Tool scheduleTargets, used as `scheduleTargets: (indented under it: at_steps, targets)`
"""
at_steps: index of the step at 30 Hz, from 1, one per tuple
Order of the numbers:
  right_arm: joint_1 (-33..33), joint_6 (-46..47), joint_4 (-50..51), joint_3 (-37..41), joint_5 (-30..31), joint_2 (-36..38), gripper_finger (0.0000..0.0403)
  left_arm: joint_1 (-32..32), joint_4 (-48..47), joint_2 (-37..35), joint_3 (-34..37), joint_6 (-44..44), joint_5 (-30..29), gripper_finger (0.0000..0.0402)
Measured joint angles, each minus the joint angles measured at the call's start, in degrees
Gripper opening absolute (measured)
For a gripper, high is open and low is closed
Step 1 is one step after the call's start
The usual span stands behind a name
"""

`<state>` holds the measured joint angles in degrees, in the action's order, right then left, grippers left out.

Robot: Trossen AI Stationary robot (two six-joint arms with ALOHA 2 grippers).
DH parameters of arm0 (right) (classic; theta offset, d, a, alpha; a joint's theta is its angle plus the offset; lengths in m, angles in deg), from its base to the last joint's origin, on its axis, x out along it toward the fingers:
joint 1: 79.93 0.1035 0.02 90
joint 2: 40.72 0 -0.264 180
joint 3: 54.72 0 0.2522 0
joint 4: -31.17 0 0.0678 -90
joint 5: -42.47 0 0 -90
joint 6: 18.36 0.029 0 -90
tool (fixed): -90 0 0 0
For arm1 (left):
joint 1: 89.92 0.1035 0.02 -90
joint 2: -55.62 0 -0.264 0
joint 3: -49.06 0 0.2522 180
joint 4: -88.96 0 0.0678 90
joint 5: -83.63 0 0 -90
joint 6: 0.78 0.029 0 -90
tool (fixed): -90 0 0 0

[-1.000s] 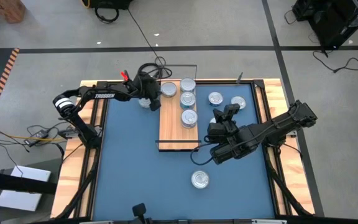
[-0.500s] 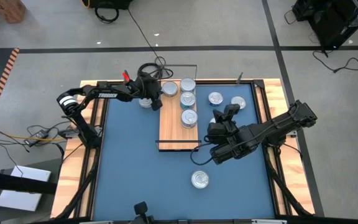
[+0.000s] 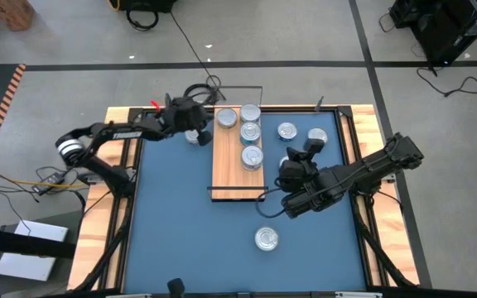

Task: Stack canned seafood by type on shelf
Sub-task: Put the yellow blue tuna can on the shelf aligned with the other yellow blue tuna can

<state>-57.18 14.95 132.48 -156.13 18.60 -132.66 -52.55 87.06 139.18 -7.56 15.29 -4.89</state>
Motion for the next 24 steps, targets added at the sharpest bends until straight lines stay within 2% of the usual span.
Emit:
scheduleTargets:
  at_steps: [6, 11, 15, 20, 24]
  targets:
    - [-0.27, 6.62, -3.44, 9.64, -2.98, 5.42, 0.0002, -1.70, 11.91, -9.30, 10.37, -1.92, -1.01, 0.0002]
    - [-1.37, 7.65, -16.32, 20.68, -7.44, 14.39, 0.0002, -4.45, 15.94, -16.87, 16.04, -3.25, -1.01, 0.0002]
    - [-4.02, 7.66, -27.99, 29.40, -16.36, 22.71, 0.0001, -7.82, 16.80, -22.93, 19.17, -4.38, -1.01, 0.0002]
    - [-7.66, 8.66, -36.18, 38.05, -27.82, 31.91, 0.0002, -12.65, 17.24, -29.19, 21.57, -4.75, -1.01, 0.0002]
    - [-9.58, 2.41, -46.15, 43.93, -36.93, 35.12, 0.0016, -16.62, 17.82, -32.53, 23.47, -4.66, -1.01, 0.0001]
